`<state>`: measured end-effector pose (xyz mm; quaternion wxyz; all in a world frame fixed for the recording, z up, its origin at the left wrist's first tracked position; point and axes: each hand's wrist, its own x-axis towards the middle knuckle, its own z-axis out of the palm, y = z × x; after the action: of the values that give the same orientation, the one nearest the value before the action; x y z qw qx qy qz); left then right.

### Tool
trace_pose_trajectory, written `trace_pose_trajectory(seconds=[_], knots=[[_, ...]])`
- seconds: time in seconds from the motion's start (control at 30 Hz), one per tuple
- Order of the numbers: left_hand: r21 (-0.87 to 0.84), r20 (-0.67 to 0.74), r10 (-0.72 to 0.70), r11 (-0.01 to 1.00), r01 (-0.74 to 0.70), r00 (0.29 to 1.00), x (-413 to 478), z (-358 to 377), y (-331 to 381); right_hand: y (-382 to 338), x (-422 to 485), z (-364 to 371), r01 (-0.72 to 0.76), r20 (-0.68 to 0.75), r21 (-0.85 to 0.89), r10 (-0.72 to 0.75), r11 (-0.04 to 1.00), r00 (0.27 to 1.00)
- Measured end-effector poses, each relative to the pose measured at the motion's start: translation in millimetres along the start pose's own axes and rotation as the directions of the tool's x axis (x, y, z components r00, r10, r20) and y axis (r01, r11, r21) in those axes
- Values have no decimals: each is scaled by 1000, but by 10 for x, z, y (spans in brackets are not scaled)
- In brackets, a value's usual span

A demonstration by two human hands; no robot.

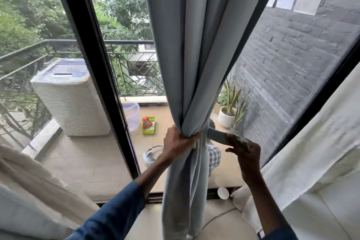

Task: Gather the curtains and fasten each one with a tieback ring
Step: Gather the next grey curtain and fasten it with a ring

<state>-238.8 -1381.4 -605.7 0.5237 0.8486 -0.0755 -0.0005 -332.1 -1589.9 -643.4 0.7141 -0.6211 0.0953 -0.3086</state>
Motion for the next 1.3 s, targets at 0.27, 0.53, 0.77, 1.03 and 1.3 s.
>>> trace_pose_trajectory(seconds=[0.27, 0.53, 0.77, 1.03, 1.3], knots=[[132, -171, -27, 990, 50, 985, 45, 67, 64, 253, -642, 132, 276, 327, -427, -138, 861, 935], [265, -181, 16, 964, 33, 983, 105, 51, 81, -54, -815, 440, 253, 209, -481, -171, 840, 963], [427, 29, 94, 899, -97, 995, 50, -3, 66, -334, -808, 567, 283, 303, -538, -132, 794, 944], [-225, 494, 115, 974, -1, 862, -86, -311, 23, -528, -704, 749, 263, 199, -589, -178, 764, 964], [-301, 403, 128, 954, -1, 906, -240, -343, -32, -588, -726, 983, 427, 212, -544, -375, 722, 903]])
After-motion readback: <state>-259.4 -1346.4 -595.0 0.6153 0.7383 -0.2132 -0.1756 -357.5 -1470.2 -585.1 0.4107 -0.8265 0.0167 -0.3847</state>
